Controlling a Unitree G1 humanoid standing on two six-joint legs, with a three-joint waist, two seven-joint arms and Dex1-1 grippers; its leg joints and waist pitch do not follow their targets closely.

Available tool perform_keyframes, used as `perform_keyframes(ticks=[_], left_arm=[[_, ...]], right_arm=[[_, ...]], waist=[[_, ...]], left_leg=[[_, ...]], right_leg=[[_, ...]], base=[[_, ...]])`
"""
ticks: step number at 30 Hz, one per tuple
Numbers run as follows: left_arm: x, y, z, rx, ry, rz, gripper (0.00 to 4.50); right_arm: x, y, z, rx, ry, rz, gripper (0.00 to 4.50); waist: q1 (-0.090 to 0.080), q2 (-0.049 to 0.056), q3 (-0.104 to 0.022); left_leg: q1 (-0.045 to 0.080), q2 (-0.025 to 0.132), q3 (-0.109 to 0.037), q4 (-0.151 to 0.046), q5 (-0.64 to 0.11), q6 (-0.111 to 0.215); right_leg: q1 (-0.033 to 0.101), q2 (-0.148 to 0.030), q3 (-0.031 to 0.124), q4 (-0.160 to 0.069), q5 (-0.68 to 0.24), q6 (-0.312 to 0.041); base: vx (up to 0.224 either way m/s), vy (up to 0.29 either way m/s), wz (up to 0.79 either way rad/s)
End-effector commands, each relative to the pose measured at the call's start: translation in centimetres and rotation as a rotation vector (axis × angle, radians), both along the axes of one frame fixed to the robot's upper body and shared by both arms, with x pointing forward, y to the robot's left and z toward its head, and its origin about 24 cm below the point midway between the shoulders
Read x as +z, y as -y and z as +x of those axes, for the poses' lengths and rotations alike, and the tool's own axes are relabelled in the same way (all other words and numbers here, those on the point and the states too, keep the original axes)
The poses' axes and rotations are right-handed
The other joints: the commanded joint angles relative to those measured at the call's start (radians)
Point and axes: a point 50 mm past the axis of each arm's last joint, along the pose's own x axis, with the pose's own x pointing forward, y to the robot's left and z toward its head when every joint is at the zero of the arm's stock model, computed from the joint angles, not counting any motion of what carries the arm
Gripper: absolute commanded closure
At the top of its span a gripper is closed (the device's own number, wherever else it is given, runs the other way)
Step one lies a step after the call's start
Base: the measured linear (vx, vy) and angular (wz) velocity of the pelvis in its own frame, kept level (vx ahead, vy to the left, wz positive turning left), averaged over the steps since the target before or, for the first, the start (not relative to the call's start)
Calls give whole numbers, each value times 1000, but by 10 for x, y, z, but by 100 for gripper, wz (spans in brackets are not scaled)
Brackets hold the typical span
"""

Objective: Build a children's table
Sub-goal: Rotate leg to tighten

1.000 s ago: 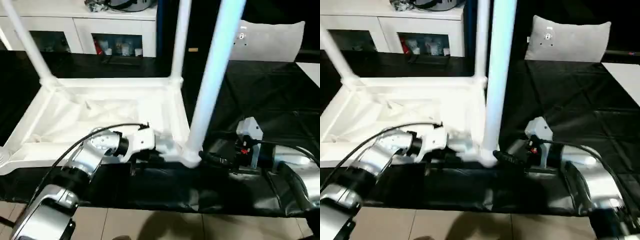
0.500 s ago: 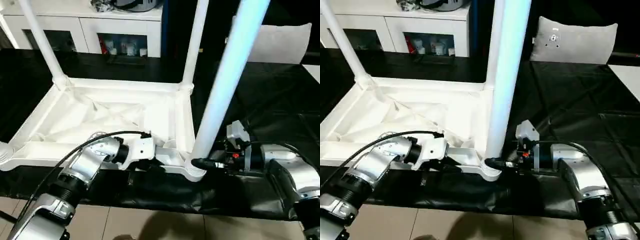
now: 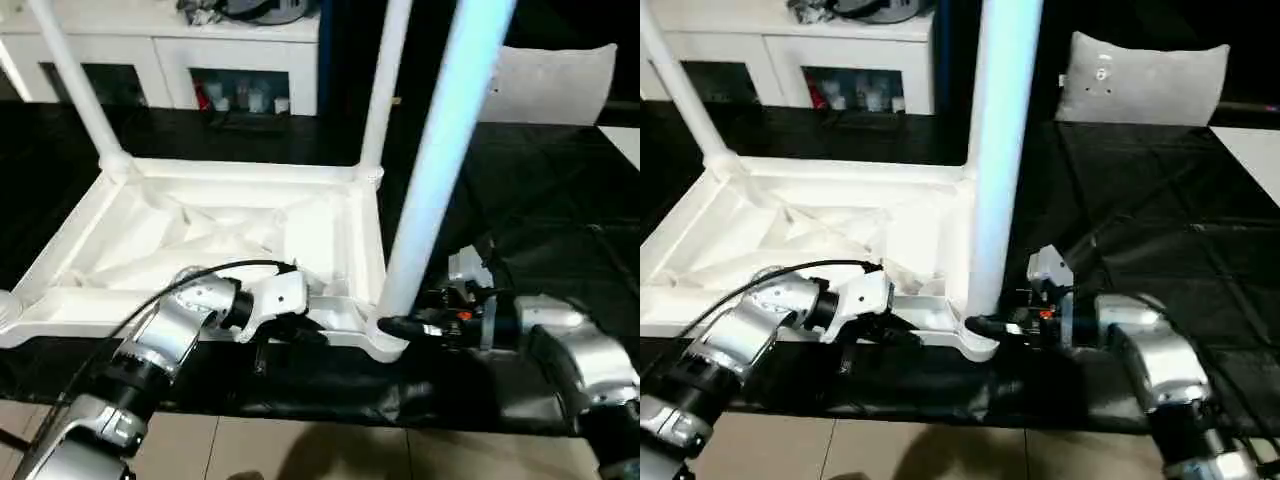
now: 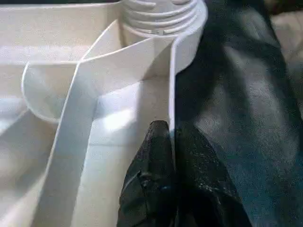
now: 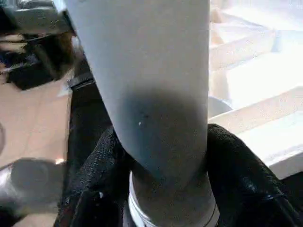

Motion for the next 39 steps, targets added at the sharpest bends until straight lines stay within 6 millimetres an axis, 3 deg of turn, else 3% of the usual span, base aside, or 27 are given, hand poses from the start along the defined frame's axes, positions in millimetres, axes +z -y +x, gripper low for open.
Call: perform_keyframes(ticks=[1, 3, 6, 7, 9, 10, 13, 20, 23, 27, 30, 34, 39], left_arm=[[-8, 25, -3, 83, -59, -20, 450], [-6, 37, 1, 147, -55, -23, 450], [-4, 48, 5, 198, -49, -34, 450], [-2, 55, 8, 231, -38, -35, 450], [0, 60, 12, 261, -18, -34, 450], [2, 63, 15, 279, -6, -40, 450], [5, 65, 19, 312, 26, -24, 450], [-1, 46, 23, 310, 105, 28, 450], [-5, 36, 20, 263, 108, 39, 450], [-7, 23, 15, 175, 93, 54, 450], [-8, 16, 10, 90, 81, 68, 450], [-9, 7, 2, -43, 61, 101, 450], [-7, -2, -3, -196, 47, 135, 450]], right_arm=[[-5, -31, 12, -177, 11, -7, 249], [-5, -46, 21, -271, -14, 12, 250], [-6, -56, 30, -363, -23, -14, 252], [-9, -61, 39, -462, -37, -37, 252], [-10, -63, 43, -509, -65, -12, 252], [-9, -65, 44, -508, -55, 0, 252], [-4, -64, 46, -537, 22, 20, 180], [4, -36, 36, -450, 147, 57, 133], [10, -19, 31, -399, 187, 72, 117], [17, 2, 23, -304, 191, 51, 71], [19, 10, 18, -214, 195, 11, 71], [21, 16, 10, -58, 167, -15, 71], [20, 20, 4, 107, 92, -46, 129]], waist=[[1, -13, -49], [-21, -9, -45], [-45, -10, -43], [-47, -1, -44], [-56, -6, -45], [-56, -7, -45], [-47, -6, -51], [-25, -4, -60], [-10, -7, -59], [-6, -6, -54], [-4, -8, -53], [4, -11, -54], [21, -11, -57]], left_leg=[[-9, 70, -32, -69, -84, 65], [-8, 60, -37, -71, -121, 32], [-5, 55, -37, -68, -148, 34], [-3, 57, -38, -68, -151, 31], [-2, 54, -38, -67, -165, 34], [-1, 53, -36, -65, -162, 41], [-5, 61, -36, -67, -128, 59], [-17, 67, -34, -62, -54, 100], [-17, 64, -32, -62, -52, 118], [-14, 68, -34, -66, -84, 114], [-12, 65, -33, -66, -100, 105], [-13, 69, -31, -65, -83, 118], [-11, 77, -31, -65, -69, 119]], right_leg=[[51, -117, 72, -89, -343, -99], [52, -116, 63, -108, -460, -57], [47, -113, 61, -122, -505, -42], [46, -114, 62, -119, -502, -46], [43, -111, 61, -124, -503, -45], [42, -113, 63, -126, -501, -45], [43, -112, 70, -112, -414, -63], [54, -115, 77, -82, -196, -127], [56, -114, 76, -86, -220, -107], [52, -114, 73, -93, -292, -85], [51, -115, 71, -100, -343, -76], [47, -112, 73, -93, -315, -76], [45, -114, 73, -87, -291, -86]], base=[[0, 0, 0], [0, 0, 0], [0, 0, 0], [0, 0, 0], [0, 0, 0], [0, 0, 0], [0, 0, 0], [0, 0, 0], [0, 0, 0], [0, 0, 0], [0, 0, 0], [0, 0, 0], [0, 0, 0]])
